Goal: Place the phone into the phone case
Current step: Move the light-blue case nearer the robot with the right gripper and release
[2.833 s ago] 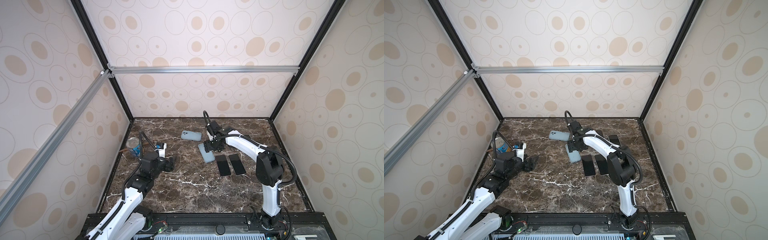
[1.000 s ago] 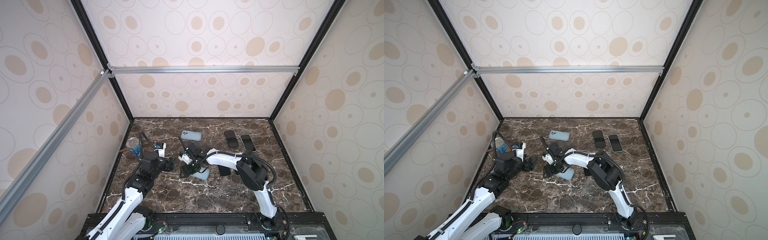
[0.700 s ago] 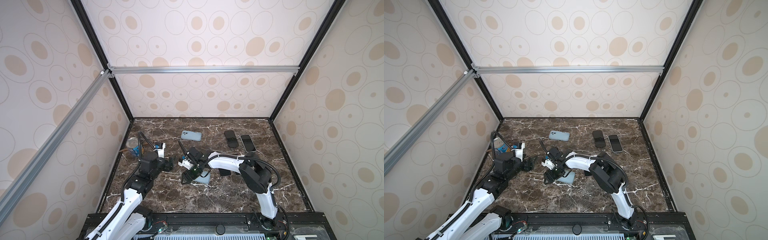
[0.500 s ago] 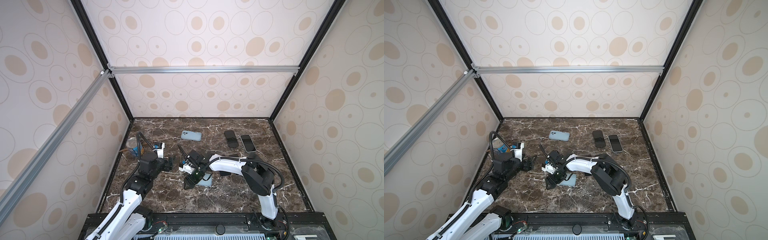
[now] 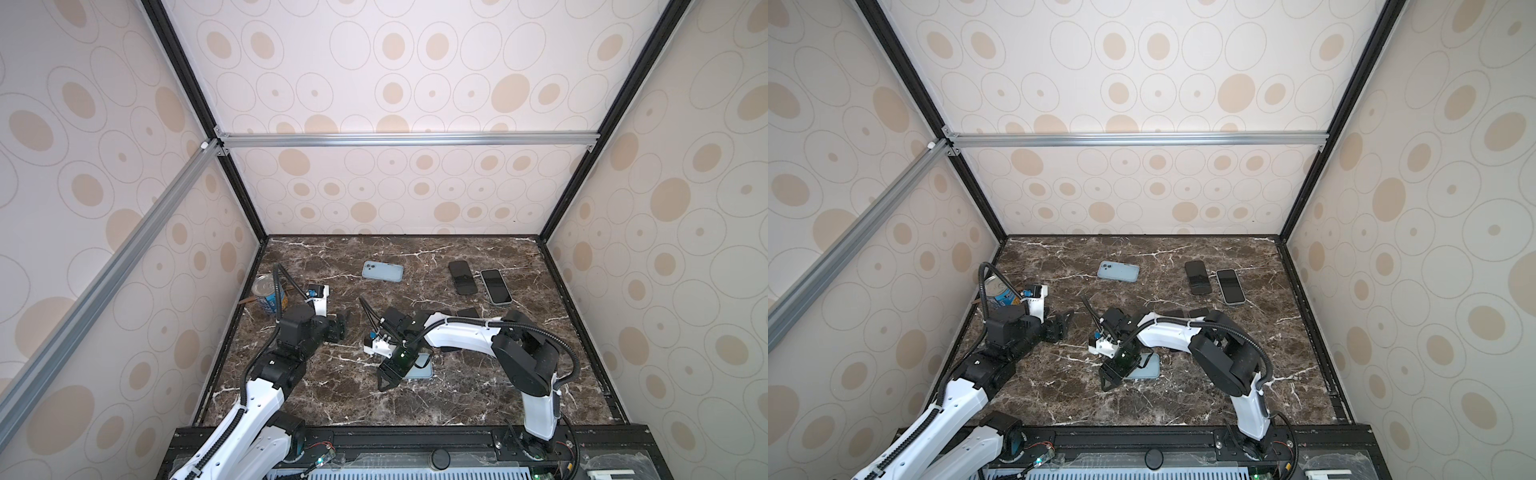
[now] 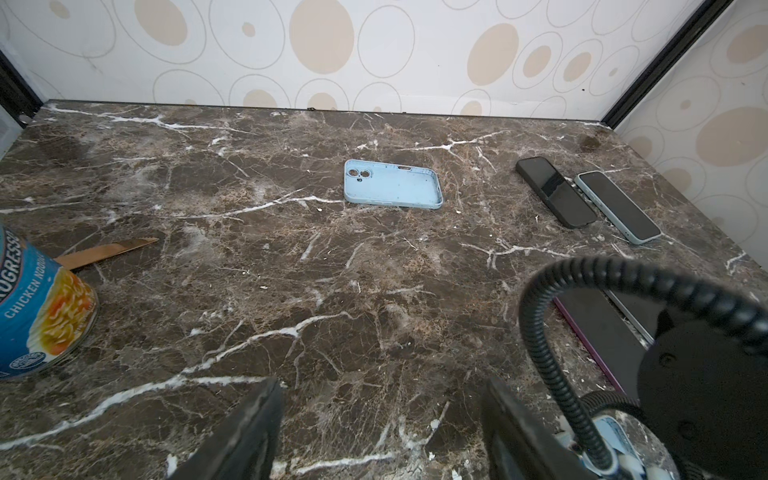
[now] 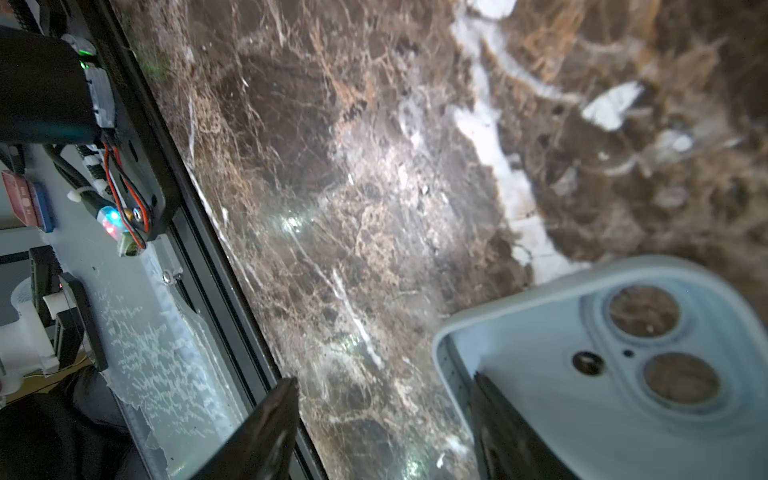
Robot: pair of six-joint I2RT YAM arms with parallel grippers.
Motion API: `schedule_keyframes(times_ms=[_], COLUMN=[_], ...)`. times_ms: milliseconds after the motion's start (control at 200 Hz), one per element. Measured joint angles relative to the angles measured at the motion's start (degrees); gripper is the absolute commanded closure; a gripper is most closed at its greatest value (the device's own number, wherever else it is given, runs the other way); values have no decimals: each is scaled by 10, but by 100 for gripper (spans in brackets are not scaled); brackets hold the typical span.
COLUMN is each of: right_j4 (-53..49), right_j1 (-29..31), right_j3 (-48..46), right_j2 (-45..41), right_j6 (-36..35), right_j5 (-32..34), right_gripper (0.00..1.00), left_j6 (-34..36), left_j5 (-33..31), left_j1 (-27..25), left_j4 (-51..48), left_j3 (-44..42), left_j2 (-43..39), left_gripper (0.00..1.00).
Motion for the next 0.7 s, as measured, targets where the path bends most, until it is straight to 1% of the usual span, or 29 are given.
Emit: schedule_keyframes(times_ms=[250,405,510,700], right_j4=[7,26,30,14], right_j1=[-1,-16,-55,-163], right_j3=[-6,-26,-42,-58], right_j2=[-50,-105,-140,-168], right_j6=[0,12,33,82], right_j5=[32,77,129,245], right_gripper=[29,29,28,22], left_j6=[0,0,-3,-20], left_j5=[0,1,5,50], left_j1=[0,0,0,0], left_j4=[1,2,4,23], left_j3=[0,0,0,0], left_j2=[10,18,23,53], left_gripper=[25,25,25,25])
